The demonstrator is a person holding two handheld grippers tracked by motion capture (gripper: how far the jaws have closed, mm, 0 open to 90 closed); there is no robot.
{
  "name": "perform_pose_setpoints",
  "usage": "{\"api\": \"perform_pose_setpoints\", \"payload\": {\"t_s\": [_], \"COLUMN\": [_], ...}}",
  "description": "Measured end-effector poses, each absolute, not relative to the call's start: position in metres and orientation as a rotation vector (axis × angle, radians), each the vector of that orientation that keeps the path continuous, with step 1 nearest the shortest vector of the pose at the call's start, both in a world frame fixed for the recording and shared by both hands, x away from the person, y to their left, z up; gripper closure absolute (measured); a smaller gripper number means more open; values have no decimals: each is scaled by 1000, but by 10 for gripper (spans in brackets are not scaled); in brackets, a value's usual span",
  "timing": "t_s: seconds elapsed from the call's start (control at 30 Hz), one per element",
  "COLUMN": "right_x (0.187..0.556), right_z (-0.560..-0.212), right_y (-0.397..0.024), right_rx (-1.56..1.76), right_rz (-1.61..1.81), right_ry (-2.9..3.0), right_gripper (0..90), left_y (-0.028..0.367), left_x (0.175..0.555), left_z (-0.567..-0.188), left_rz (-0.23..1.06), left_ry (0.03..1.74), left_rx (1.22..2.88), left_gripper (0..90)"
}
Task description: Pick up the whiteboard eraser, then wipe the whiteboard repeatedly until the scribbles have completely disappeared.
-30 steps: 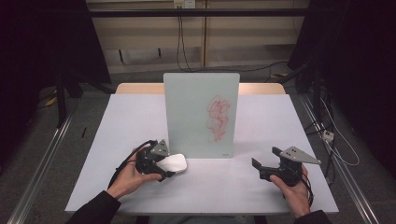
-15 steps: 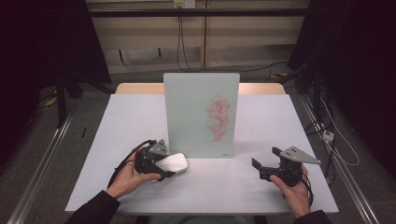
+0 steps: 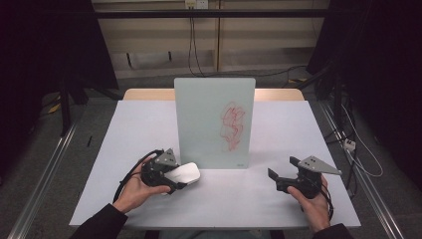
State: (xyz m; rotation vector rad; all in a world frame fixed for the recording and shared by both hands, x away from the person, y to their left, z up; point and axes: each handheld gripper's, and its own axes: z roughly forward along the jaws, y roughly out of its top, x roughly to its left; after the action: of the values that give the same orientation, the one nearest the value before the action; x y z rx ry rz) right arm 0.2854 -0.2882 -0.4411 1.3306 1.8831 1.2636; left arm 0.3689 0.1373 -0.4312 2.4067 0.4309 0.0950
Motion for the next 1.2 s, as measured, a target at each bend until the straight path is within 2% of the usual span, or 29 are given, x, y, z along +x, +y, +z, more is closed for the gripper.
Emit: {"api": "perform_pose_setpoints", "payload": {"t_s": [0.2, 0.8, 1.2], "right_x": [287, 285, 289], "right_z": [-442, -441, -441], "right_y": [-288, -288, -287], "right_rx": [1341, 1331, 1342], "right_rz": [1266, 1272, 1273], "right_ry": [1879, 1882, 1880], "right_gripper": [80, 80, 77], "left_y": [143, 155, 156], "left_x": [367, 359, 354], "left_z": [-430, -420, -418], "left_rz": [84, 158, 192], "left_ry": [465, 594, 592], "left_rx": [2352, 2183, 2133], "left_gripper": [310, 311, 311]}}
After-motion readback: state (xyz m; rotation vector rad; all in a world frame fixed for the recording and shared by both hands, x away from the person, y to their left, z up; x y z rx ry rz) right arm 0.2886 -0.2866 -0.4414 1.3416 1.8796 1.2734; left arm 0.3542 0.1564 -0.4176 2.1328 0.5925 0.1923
